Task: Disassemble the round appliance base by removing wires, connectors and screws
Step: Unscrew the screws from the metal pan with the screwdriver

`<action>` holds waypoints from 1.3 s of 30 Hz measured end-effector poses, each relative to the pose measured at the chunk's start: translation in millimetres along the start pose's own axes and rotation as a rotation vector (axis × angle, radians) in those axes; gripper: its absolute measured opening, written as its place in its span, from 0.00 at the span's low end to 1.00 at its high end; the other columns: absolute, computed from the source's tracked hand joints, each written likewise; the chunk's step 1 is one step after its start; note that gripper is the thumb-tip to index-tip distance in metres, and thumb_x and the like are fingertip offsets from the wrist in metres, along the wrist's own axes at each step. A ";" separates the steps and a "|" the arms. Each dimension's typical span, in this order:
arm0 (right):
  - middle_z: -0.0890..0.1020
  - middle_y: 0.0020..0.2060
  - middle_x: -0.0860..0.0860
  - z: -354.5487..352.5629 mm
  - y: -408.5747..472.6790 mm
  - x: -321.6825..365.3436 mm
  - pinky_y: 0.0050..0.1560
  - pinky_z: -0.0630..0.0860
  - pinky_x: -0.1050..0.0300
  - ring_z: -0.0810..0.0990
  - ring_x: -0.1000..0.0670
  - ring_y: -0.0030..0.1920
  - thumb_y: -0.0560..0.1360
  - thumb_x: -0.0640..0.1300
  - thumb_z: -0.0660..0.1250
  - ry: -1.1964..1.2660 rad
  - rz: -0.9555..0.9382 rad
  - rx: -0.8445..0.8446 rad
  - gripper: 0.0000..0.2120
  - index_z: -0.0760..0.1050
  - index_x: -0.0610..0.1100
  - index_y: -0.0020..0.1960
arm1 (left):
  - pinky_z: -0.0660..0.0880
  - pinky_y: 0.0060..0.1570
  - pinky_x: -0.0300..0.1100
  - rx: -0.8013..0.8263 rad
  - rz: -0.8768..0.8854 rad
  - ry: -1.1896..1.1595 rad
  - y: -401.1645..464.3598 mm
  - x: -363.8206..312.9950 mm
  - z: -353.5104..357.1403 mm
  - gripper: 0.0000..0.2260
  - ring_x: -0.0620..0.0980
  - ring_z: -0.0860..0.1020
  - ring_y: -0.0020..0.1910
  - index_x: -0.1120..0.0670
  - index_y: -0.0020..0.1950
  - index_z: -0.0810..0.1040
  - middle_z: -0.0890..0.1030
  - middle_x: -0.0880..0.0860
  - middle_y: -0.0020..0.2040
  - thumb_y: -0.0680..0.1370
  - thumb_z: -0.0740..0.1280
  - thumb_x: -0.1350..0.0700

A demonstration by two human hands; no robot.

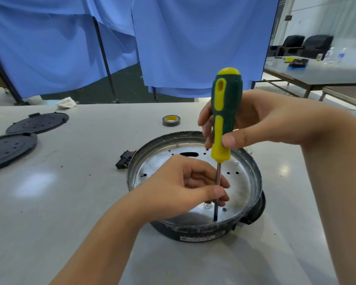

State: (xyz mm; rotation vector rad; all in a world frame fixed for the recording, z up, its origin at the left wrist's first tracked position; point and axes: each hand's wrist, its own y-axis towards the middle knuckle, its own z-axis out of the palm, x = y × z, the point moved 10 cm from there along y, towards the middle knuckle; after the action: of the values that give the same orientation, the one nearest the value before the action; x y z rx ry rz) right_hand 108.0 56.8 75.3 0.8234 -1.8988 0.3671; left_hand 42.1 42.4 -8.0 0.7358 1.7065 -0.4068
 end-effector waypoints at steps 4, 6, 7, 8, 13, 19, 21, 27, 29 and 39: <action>0.84 0.47 0.53 4.6 3.6 -3.6 0.47 0.78 0.59 0.83 0.49 0.49 0.63 0.45 0.74 0.023 0.017 0.028 0.17 0.80 0.50 0.52 | 0.78 0.38 0.39 -0.093 0.066 0.102 2.9 -5.0 -8.6 0.08 0.51 0.83 0.34 0.53 0.36 0.79 0.83 0.52 0.33 0.66 0.79 0.58; 0.84 0.46 0.49 5.6 6.5 -6.0 0.49 0.79 0.55 0.83 0.46 0.48 0.64 0.44 0.74 0.027 0.017 0.038 0.14 0.81 0.50 0.49 | 0.74 0.34 0.34 -0.100 0.083 0.133 4.0 -5.3 -9.6 0.11 0.46 0.80 0.31 0.53 0.35 0.78 0.81 0.51 0.31 0.65 0.80 0.55; 0.84 0.47 0.47 5.7 7.5 -6.2 0.50 0.79 0.53 0.83 0.44 0.49 0.65 0.43 0.75 0.016 0.012 0.039 0.14 0.81 0.51 0.49 | 0.73 0.34 0.32 -0.095 0.087 0.132 4.2 -5.1 -9.4 0.11 0.44 0.79 0.30 0.53 0.36 0.78 0.80 0.49 0.30 0.65 0.80 0.55; 0.83 0.48 0.45 5.9 8.0 -6.1 0.52 0.79 0.51 0.83 0.42 0.51 0.65 0.43 0.76 0.007 0.007 0.041 0.14 0.81 0.51 0.50 | 0.72 0.33 0.31 -0.091 0.092 0.127 4.0 -5.4 -8.7 0.11 0.42 0.78 0.29 0.53 0.36 0.77 0.79 0.47 0.29 0.65 0.80 0.55; 0.83 0.43 0.52 10.5 9.5 -2.1 0.47 0.79 0.58 0.83 0.48 0.46 0.67 0.44 0.76 0.031 -0.021 0.054 0.10 0.81 0.54 0.46 | 0.69 0.30 0.28 -0.100 0.090 0.141 2.9 -6.6 -8.4 0.11 0.38 0.73 0.25 0.49 0.34 0.76 0.75 0.41 0.26 0.66 0.79 0.55; 0.84 0.45 0.55 5.5 8.0 -2.9 0.44 0.80 0.59 0.84 0.49 0.46 0.67 0.43 0.71 0.068 -0.024 0.012 0.11 0.81 0.51 0.48 | 0.80 0.43 0.38 0.020 -0.025 0.266 -0.8 1.4 5.5 0.04 0.42 0.81 0.39 0.50 0.46 0.81 0.83 0.47 0.38 0.72 0.70 0.57; 0.85 0.46 0.55 2.1 7.1 -1.9 0.43 0.80 0.59 0.85 0.49 0.46 0.66 0.43 0.71 0.076 -0.034 -0.012 0.11 0.80 0.50 0.49 | 0.80 0.48 0.45 0.050 -0.046 0.294 -1.4 1.1 8.0 0.10 0.44 0.82 0.44 0.51 0.49 0.81 0.84 0.48 0.43 0.71 0.65 0.60; 0.85 0.45 0.51 -11.7 3.8 1.3 0.43 0.80 0.58 0.85 0.49 0.43 0.64 0.45 0.73 0.130 -0.085 -0.073 0.10 0.83 0.51 0.46 | 0.78 0.49 0.48 0.067 -0.073 0.343 -3.1 -0.3 9.2 0.15 0.46 0.81 0.45 0.48 0.47 0.82 0.83 0.45 0.43 0.67 0.60 0.60; 0.84 0.44 0.49 -16.9 1.5 3.1 0.43 0.81 0.57 0.85 0.48 0.43 0.65 0.43 0.75 0.130 -0.101 -0.095 0.11 0.82 0.47 0.47 | 0.78 0.48 0.50 0.064 -0.073 0.349 -3.1 -0.5 8.6 0.14 0.47 0.81 0.44 0.49 0.46 0.82 0.83 0.45 0.41 0.68 0.60 0.60; 0.84 0.41 0.52 -36.5 -8.5 7.0 0.42 0.81 0.57 0.85 0.48 0.42 0.63 0.44 0.75 0.115 -0.129 -0.222 0.12 0.80 0.46 0.47 | 0.78 0.45 0.39 0.151 -0.140 0.463 1.4 4.3 3.3 0.06 0.42 0.80 0.41 0.48 0.47 0.83 0.82 0.40 0.40 0.74 0.69 0.58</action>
State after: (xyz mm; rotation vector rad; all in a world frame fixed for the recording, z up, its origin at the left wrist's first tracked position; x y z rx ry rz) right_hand 136.6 69.0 97.4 0.7539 -1.7330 0.1187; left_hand 44.9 42.5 -12.8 0.8701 2.1890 -0.4933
